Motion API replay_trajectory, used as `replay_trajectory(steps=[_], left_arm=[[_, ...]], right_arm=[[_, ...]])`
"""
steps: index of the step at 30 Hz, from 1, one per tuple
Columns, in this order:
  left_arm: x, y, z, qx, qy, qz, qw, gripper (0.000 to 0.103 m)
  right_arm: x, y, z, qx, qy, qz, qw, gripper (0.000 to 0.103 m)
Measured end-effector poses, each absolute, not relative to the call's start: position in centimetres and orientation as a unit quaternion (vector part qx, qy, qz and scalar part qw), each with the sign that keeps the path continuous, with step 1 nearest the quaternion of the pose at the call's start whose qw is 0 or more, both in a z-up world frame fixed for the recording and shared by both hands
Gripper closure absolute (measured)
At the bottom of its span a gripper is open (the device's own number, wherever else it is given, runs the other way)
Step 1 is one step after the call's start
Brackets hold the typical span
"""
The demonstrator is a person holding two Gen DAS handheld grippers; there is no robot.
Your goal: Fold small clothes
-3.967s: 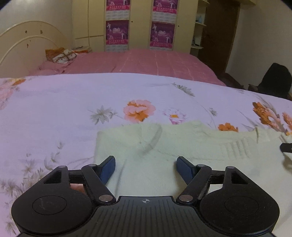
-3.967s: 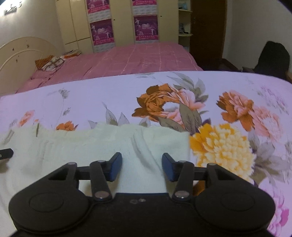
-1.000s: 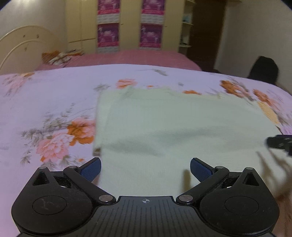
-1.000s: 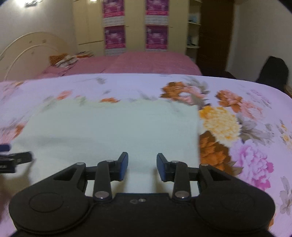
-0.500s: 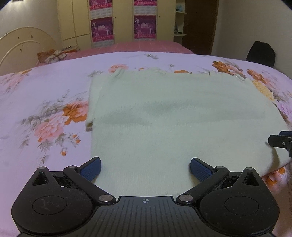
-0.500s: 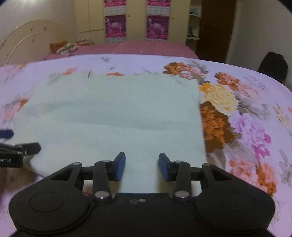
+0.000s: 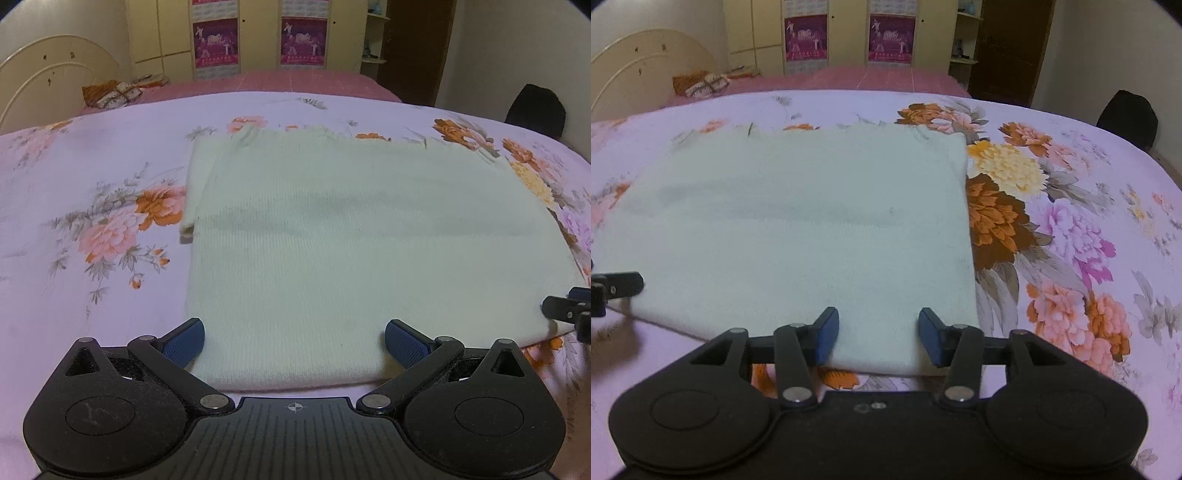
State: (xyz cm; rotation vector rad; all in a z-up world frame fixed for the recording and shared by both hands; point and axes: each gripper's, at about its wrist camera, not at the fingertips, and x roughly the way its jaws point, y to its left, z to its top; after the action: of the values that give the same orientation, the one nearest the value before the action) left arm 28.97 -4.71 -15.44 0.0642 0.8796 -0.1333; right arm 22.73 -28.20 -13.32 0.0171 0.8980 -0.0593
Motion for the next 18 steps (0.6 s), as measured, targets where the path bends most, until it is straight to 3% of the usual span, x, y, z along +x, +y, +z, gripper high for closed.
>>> replay_trajectory(steps=[11,18], left_arm=[[28.1,-3.7,-13.8,-0.006,0.418,-0.08,0.905,0.0],[28.0,-2.6,-15.4,-0.025,0.435,-0.074,0.897,0.0]], right_arm=[[22.2,-27.8,-11.4,0.035,0.407,-0.022,0.912,0.054],[22.6,-26.7,-11.1,0.041,0.399,-0.01,0.916,0.054]])
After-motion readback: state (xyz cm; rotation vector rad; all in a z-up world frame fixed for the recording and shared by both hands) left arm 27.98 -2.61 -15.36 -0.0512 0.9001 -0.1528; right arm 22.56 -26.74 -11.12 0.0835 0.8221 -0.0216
